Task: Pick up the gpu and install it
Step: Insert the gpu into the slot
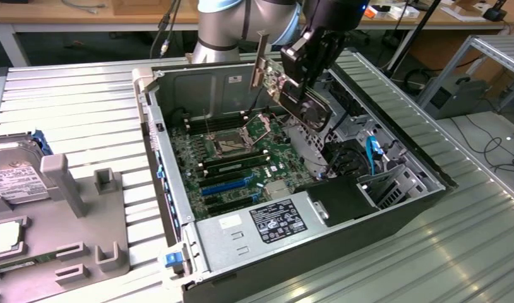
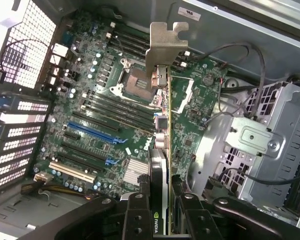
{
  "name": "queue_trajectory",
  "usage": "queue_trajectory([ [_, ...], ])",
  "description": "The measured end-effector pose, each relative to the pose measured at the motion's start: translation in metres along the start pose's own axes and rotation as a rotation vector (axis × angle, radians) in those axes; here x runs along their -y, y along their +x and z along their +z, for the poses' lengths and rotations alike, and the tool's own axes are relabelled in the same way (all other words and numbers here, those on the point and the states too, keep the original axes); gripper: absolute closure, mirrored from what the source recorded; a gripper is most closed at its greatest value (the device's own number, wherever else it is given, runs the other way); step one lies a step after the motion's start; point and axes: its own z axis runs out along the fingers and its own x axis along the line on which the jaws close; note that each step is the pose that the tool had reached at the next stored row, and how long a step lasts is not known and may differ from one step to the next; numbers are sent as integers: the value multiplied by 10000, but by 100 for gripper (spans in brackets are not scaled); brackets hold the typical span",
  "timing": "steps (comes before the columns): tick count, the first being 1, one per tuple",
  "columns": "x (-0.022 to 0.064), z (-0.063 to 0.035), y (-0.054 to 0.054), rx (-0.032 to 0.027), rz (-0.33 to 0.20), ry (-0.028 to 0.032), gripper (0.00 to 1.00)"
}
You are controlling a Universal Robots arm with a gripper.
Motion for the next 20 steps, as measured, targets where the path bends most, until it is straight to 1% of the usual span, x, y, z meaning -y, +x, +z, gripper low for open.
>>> queue_trajectory([
  [9,2,1,-6,-25,-767,-15,73],
  [13,3,1,-8,-39,-1192,-24,73],
  [17,4,2,-10,-47,-1438,-28,73],
  [20,5,2,-12,-58,-1762,-35,73],
])
